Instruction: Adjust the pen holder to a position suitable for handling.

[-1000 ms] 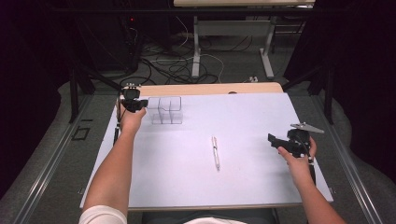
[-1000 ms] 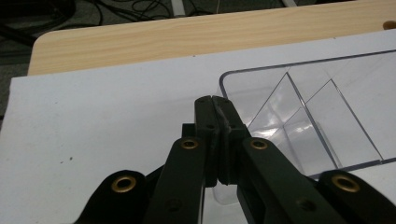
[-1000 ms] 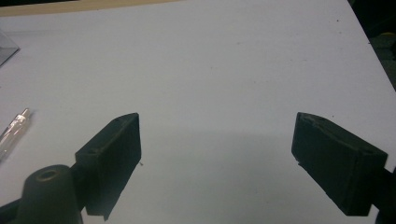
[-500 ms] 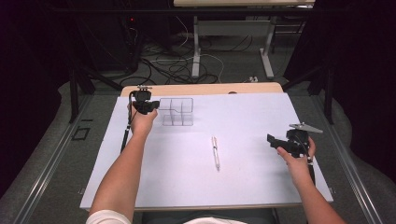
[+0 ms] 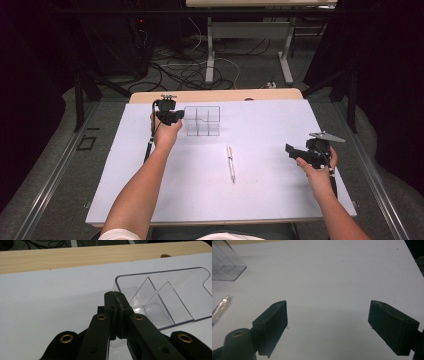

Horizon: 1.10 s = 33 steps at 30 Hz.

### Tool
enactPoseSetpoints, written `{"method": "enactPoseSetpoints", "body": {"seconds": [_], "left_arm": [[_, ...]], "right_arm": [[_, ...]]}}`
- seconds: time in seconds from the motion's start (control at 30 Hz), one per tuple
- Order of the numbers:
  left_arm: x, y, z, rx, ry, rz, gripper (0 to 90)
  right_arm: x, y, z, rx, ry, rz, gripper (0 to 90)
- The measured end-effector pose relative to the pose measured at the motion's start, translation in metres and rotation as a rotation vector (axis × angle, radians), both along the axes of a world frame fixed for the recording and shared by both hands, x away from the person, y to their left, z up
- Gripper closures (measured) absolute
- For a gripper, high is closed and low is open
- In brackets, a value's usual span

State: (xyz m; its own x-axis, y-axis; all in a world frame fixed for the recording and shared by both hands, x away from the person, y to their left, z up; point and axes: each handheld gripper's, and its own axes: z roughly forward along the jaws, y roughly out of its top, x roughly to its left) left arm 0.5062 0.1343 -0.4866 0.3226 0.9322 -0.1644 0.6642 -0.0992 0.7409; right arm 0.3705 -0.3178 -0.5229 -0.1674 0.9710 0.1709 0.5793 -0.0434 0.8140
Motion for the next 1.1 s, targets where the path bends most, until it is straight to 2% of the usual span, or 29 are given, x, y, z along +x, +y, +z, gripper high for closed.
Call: {"method": "enactPoseSetpoints", "body": {"seconds": [0.33, 0.53, 0.6, 0.8, 1.1], "left_arm": [[-0.007, -0.029, -0.001, -0.040, 0.014, -0.015, 90.0], [-0.008, -0.040, -0.001, -0.049, 0.013, -0.025, 90.0], [-0.008, -0.043, -0.002, -0.068, 0.019, -0.024, 90.0], [-0.007, -0.045, -0.002, -0.061, 0.020, -0.039, 90.0], [-0.008, -0.035, 0.003, -0.065, 0.015, -0.051, 87.7]], "right_arm": [[0.000, 0.001, -0.001, -0.005, 0.006, 0.002, 15.4], [0.000, 0.001, -0.001, -0.005, 0.006, 0.005, 15.4], [0.000, 0.001, -0.002, -0.005, 0.007, 0.006, 15.4], [0.001, 0.001, -0.002, -0.011, 0.005, 0.011, 15.4], [0.000, 0.000, -0.002, -0.006, 0.011, 0.010, 15.4]]}}
